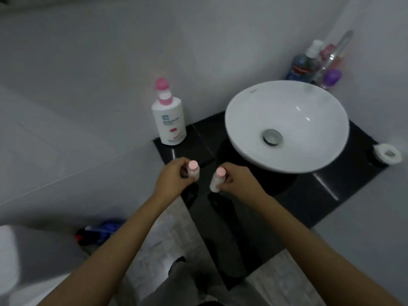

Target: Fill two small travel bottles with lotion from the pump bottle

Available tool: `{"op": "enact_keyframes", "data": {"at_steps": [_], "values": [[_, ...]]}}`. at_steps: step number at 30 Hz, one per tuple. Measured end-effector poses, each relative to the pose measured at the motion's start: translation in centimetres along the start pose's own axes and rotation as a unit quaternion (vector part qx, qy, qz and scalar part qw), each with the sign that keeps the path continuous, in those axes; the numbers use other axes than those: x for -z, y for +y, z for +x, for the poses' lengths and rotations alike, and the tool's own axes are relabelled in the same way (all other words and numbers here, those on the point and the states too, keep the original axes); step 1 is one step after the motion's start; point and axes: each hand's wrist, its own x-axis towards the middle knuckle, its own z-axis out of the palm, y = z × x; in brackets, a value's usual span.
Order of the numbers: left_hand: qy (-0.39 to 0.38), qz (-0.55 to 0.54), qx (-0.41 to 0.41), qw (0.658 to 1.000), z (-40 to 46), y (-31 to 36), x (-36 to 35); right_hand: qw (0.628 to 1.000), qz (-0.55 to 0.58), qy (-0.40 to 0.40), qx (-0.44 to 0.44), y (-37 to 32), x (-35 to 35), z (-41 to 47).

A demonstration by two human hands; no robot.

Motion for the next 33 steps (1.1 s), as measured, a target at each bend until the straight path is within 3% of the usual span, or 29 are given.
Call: {"op": "enact_keyframes", "data": {"at_steps": [4,12,17,33], "values": [[0.078,-0.006,0.059,0.995,3.1,-0.9,2.1,1.000,-0.004,-0.006,0.020,-2.9,-0.9,6.7],[0.125,-0.002,0.131,0.984,7.3,-2.4,2.2,1.000,-0.013,0.004,-0.002,-4.6,-4.1,14.7],[0.122,-0.010,0.155,0.980,8.2,-3.3,1.2,0.997,-0.081,0.005,0.000,-4.3,-5.3,15.9],[0.143,-0.035,0.144,0.979,7.5,-3.6,-0.4,0.996,-0.079,-0.028,-0.040,-4.7,-4.7,14.3]]}}
